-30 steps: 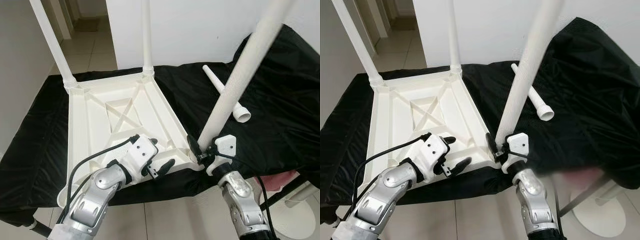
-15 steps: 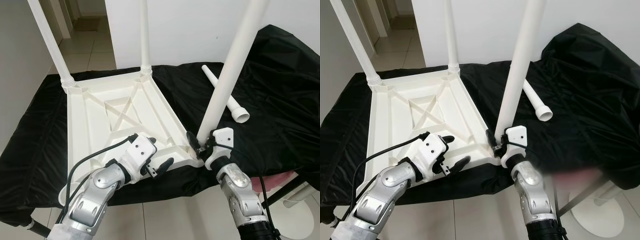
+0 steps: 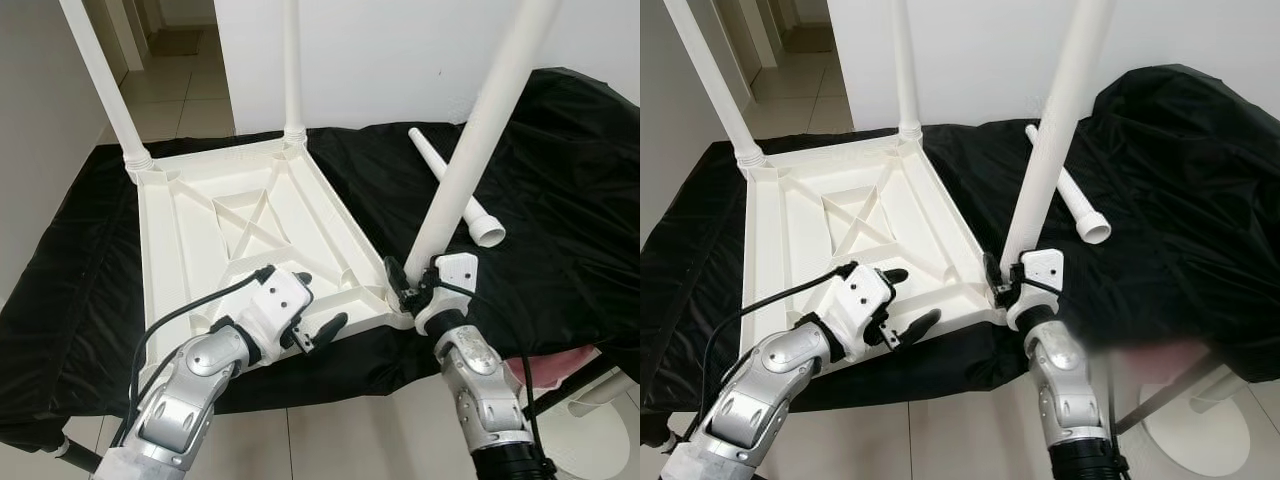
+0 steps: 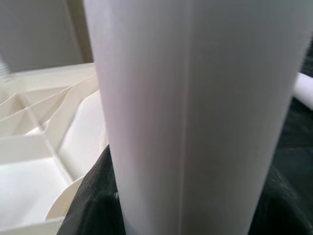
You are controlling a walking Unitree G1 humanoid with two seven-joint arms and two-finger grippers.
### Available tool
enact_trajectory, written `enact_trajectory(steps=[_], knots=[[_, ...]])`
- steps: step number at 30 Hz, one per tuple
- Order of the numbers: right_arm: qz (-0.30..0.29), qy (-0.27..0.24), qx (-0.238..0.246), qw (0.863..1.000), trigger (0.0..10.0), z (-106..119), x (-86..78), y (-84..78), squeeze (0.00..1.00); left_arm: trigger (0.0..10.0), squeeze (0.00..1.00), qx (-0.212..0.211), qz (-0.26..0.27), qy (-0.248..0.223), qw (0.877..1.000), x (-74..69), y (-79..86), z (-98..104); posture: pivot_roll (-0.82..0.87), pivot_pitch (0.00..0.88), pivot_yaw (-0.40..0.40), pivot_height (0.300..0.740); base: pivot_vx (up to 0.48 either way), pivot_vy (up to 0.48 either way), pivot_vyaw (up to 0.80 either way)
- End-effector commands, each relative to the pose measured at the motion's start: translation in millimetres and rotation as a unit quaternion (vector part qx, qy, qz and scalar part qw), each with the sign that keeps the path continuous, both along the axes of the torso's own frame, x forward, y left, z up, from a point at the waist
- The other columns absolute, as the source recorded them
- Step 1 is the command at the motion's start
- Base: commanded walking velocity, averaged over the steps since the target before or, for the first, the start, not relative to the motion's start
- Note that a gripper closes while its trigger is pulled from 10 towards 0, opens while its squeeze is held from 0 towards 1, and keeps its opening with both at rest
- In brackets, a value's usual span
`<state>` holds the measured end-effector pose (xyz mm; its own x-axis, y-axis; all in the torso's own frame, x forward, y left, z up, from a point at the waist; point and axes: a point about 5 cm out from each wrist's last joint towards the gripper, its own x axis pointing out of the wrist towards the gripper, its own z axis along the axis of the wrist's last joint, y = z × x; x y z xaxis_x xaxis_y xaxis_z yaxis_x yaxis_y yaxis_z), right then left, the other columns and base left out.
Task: Building children table
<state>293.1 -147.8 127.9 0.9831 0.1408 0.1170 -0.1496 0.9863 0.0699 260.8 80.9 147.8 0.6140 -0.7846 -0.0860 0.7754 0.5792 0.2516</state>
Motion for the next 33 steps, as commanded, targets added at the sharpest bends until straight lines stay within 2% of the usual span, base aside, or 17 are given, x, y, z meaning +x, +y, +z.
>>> enact_trajectory(steps=[1, 6, 9, 12, 16, 22, 26, 33], knots=[[-0.065, 0.072, 0.052, 0.994, 10.0, -29, -6.6, -8.9, 0.0, 10.0, 0.0, -0.005, 0.015, 0.003, 1.0, -1.1, -0.3, 0, -0.03, 0.053, 0.064, 0.74, 0.0, 0.0, 0.0], [-0.097, 0.106, 0.09, 0.986, 10.0, -36, -5.3, 7.8, 0.0, 10.0, 0.0, -0.018, 0.01, 0.008, 1.0, -1.3, -5.3, 1, -0.03, 0.052, 0.064, 0.74, 0.0, 0.0, 0.0], [-0.099, 0.104, 0.089, 0.986, 10.0, -34, -3.6, 10.8, 0.0, 10.0, 0.0, -0.016, 0.004, 0.006, 1.0, -3.2, -7.2, 0, -0.03, 0.052, 0.064, 0.74, 0.0, 0.0, 0.0], [-0.116, 0.099, 0.113, 0.982, 10.0, -27, 5.0, 18.5, 0.0, 10.0, 0.0, -0.019, -0.007, 0.011, 1.0, -6.7, -13.1, -1, -0.03, 0.052, 0.063, 0.74, 0.0, 0.0, 0.0], [-0.116, 0.07, 0.096, 0.986, 10.0, -14, 12.3, 23.1, 0.0, 10.0, 0.0, -0.024, -0.01, 0.012, 1.0, -7.2, -15.5, 0, -0.04, 0.052, 0.063, 0.74, 0.0, 0.0, 0.0], [-0.113, 0.055, 0.075, 0.989, 10.0, -8, 13.5, 22.5, 0.0, 10.0, 0.0, -0.023, -0.008, 0.011, 1.0, -6.4, -15.7, 0, -0.03, 0.042, 0.05, 0.74, 0.0, 0.0, 0.0], [-0.091, 0.028, 0.027, 0.995, 10.0, 2, 15.6, 24.6, 0.0, 10.0, 0.0, -0.028, -0.005, 0.011, 1.0, -5.8, -15.6, 0, -0.03, 0.029, 0.042, 0.74, 0.0, 0.0, 0.0], [-0.082, 0.014, 0.027, 0.996, 10.0, 9, 18.8, 21.4, 0.0, 10.0, 0.0, -0.034, -0.001, 0.008, 0.999, -4.6, -16.9, 2, -0.03, 0.018, 0.032, 0.74, 0.0, 0.0, 0.0]])
